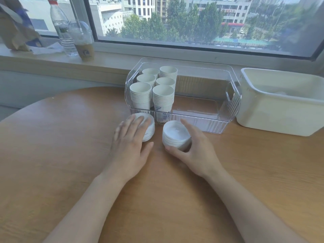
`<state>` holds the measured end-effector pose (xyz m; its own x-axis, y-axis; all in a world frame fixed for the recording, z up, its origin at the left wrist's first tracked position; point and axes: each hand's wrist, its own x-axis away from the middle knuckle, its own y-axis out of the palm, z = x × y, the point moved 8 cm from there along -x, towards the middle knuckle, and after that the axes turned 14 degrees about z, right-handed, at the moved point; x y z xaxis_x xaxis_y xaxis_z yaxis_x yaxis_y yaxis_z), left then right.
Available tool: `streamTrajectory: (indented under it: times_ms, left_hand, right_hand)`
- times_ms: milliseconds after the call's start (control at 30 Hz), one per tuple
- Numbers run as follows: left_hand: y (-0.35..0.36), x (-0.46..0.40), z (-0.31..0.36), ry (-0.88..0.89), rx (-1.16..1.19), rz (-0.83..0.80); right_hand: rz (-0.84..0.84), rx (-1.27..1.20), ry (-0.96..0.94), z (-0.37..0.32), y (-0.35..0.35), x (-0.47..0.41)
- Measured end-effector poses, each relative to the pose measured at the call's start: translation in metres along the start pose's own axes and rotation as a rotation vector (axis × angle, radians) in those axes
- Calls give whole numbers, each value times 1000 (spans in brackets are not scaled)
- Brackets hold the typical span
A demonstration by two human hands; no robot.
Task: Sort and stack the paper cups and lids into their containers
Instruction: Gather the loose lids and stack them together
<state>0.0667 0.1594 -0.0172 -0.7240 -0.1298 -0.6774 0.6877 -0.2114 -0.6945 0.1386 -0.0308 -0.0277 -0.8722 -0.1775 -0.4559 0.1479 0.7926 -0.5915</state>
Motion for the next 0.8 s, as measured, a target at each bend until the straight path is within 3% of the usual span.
streamTrajectory:
  times_ms: [267, 500, 800]
  left_hand:
    - [5, -3, -4, -10, -2, 61]
    - [-2, -3, -31, -124, 4, 140]
    - [-6, -3, -44, -231, 43, 126]
  right_hand:
    - [51, -6, 21, 1, -4, 5]
    - [43, -3, 39, -13, 18, -4]
    - [18, -31, 17, -38, 49, -11]
